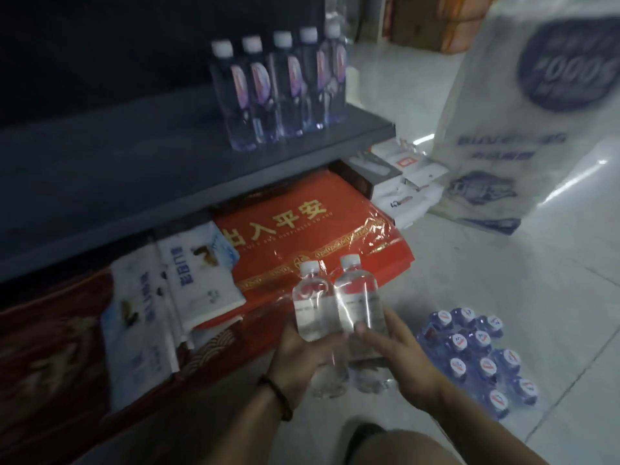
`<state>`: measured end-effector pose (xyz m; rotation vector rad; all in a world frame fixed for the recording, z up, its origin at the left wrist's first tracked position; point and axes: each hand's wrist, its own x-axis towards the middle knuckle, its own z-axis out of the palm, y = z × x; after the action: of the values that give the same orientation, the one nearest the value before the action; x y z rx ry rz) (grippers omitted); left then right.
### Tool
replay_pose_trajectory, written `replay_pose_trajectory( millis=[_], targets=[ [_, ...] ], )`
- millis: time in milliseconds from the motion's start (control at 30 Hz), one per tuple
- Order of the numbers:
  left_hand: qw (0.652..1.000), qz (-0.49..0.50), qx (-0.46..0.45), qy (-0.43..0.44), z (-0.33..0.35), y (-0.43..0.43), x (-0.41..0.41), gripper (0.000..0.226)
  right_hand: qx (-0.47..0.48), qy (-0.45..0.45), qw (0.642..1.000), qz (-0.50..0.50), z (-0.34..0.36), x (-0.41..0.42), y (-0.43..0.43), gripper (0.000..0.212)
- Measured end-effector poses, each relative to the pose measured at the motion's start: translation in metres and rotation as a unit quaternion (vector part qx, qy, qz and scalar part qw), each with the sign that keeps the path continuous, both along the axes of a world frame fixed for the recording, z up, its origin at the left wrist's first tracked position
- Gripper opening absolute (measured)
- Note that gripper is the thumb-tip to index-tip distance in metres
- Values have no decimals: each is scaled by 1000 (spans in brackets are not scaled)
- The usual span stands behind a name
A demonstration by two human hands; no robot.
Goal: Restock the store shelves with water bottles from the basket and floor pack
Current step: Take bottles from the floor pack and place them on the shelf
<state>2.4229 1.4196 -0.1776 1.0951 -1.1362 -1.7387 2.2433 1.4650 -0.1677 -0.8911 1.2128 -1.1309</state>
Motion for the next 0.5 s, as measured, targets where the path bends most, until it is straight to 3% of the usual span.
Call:
replay_pose_trajectory(
  millis=[133, 333, 500],
  targets=[
    [995, 78, -60, -13, 91, 3, 24, 48, -67, -29, 996, 51, 81, 13, -5, 46],
    [979, 121, -162, -36, 239, 18, 76, 29, -201, 1, 972, 125, 229, 50, -6, 37],
    [944, 186, -267, -56, 366, 30, 124, 43, -291, 49, 947, 127, 337, 98, -16, 41]
  ],
)
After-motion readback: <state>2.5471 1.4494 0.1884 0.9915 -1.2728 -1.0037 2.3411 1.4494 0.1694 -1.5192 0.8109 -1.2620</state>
